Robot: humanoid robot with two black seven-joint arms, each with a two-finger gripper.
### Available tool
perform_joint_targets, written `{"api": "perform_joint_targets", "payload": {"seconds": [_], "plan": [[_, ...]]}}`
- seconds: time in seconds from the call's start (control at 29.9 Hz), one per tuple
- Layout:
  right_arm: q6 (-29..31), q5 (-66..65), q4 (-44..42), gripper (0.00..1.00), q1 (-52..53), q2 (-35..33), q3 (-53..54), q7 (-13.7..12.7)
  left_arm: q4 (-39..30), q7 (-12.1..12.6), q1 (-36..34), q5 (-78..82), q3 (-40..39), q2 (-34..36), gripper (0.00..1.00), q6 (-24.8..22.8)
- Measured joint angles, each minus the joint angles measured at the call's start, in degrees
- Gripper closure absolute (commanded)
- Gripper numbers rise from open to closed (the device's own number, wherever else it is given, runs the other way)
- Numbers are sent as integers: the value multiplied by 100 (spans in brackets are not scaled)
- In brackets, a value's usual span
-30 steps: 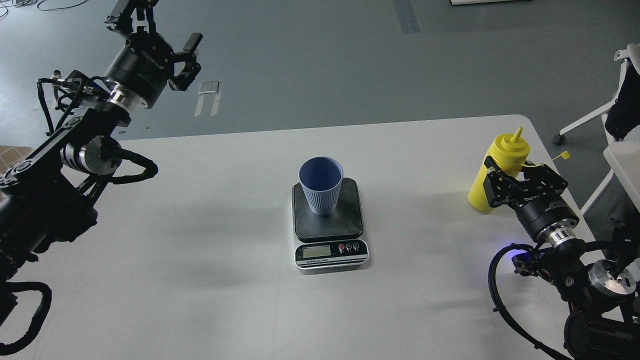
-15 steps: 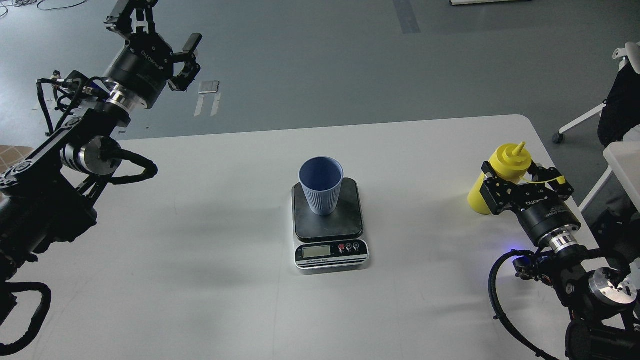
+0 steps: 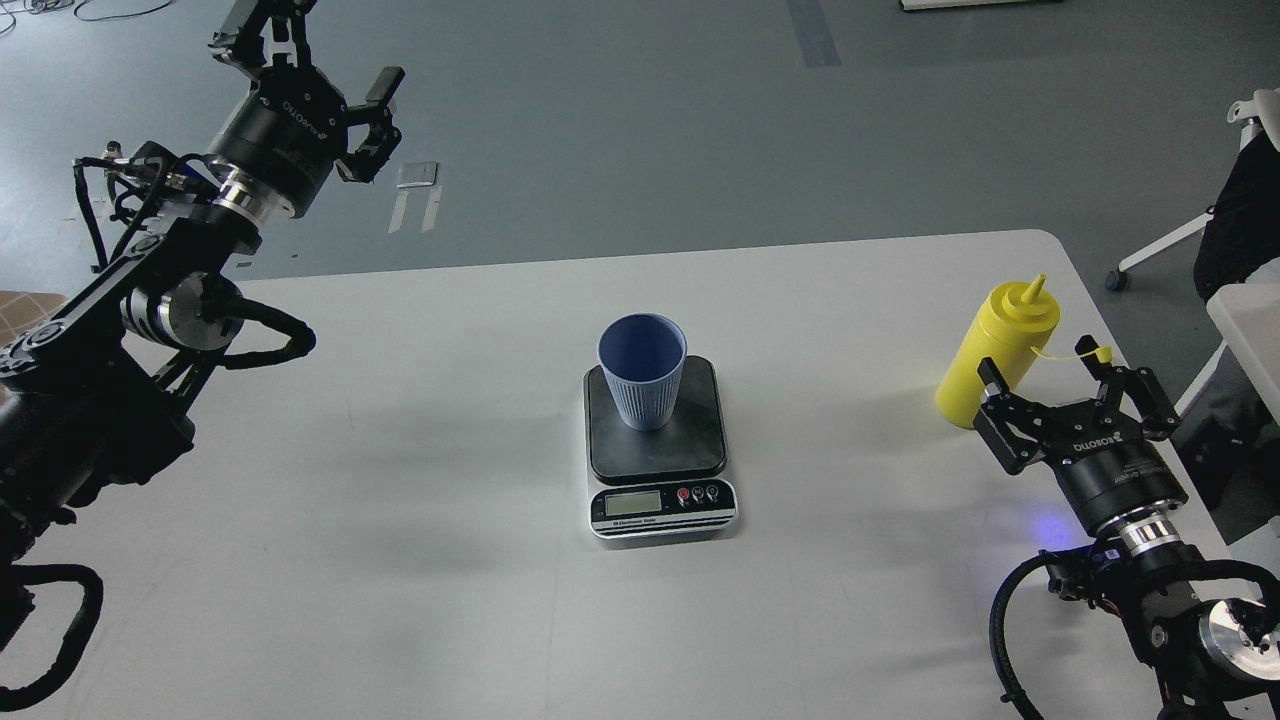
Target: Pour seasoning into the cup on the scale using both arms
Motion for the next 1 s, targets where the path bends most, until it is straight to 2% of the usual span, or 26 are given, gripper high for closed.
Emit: {"api": "perform_joint_targets", "payload": {"seconds": [0.23,0.64,1.0], "plan": [[643,0,509,0,-651,0,-184,-12,0,0,4,0,-2,-1,2,0],[672,10,1192,0,-1601,0,-281,-20,0,0,3,0,0,-1,2,0],[672,18,1789,0,-1971,-118,-139,-13,0,0,-9,0,-2,1,3,0]]}}
